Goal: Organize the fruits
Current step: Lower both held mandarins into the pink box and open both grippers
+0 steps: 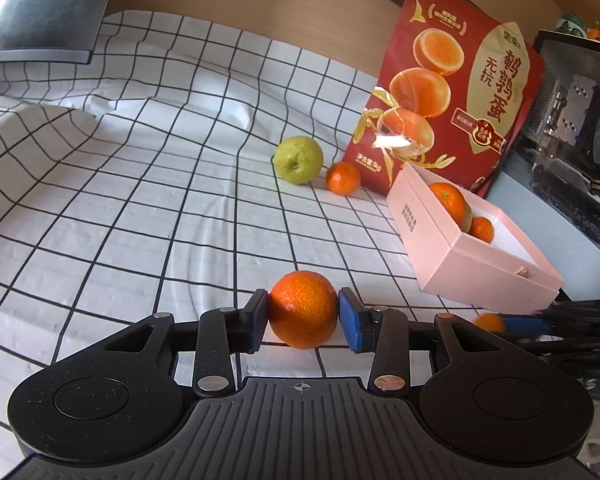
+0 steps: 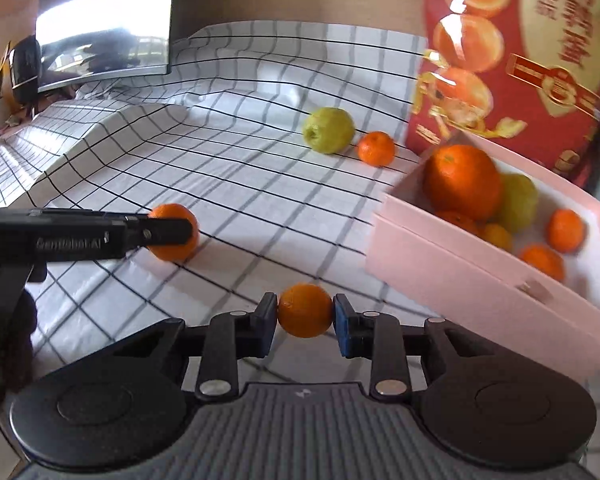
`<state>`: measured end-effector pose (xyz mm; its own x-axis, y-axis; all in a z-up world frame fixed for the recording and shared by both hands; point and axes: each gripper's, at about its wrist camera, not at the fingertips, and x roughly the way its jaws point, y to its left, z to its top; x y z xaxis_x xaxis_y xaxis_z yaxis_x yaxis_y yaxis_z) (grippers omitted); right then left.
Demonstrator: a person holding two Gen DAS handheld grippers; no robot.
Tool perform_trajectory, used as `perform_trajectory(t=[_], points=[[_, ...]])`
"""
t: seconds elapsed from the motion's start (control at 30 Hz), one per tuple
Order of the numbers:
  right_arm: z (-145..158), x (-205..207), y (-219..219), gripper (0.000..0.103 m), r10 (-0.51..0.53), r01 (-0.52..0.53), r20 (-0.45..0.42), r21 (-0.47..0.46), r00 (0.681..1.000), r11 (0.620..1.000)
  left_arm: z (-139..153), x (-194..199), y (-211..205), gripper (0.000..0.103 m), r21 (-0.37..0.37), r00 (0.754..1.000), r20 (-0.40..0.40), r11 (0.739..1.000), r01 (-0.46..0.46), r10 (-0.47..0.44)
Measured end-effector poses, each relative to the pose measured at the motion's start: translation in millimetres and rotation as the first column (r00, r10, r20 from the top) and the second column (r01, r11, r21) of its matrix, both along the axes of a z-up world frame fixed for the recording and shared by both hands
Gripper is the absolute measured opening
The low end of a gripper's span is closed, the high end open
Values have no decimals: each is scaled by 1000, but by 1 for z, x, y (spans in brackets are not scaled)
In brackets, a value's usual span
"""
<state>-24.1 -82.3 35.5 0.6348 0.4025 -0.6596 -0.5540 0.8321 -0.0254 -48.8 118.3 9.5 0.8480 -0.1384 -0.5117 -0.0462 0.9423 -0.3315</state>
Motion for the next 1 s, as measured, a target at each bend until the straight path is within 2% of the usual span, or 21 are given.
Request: perform_trajectory(t=[0.27,0.5,0.63,0.73,0.83,1.0], points=[[6,-12,-61,30,-143,143,5,18,990,990,0,2,-4,43,15,1000,-8,1000,12,-12],[-5,-24,-95,30,-210,210,-24,19,977,978,5,-1,-19,42,103,1000,8,994,20,-21],[-2,-32,-109,30,-226,227,-16,26,974,974,14,-5,-42,42,79,993,28,991,109,-111],[4,-39,-118,30,-238,238,-2,27,971,971,28,-3,-71,42,67,975,42,974,217,-220],[14,-45,-125,30,-258,257,27,29,966,966,53,6,-95,42,44,946,68,948,315,-317],[54,-40,-134,30,-305,297,130,74,944,952,116,46,-125,43,41,912,137,923,384,-386]])
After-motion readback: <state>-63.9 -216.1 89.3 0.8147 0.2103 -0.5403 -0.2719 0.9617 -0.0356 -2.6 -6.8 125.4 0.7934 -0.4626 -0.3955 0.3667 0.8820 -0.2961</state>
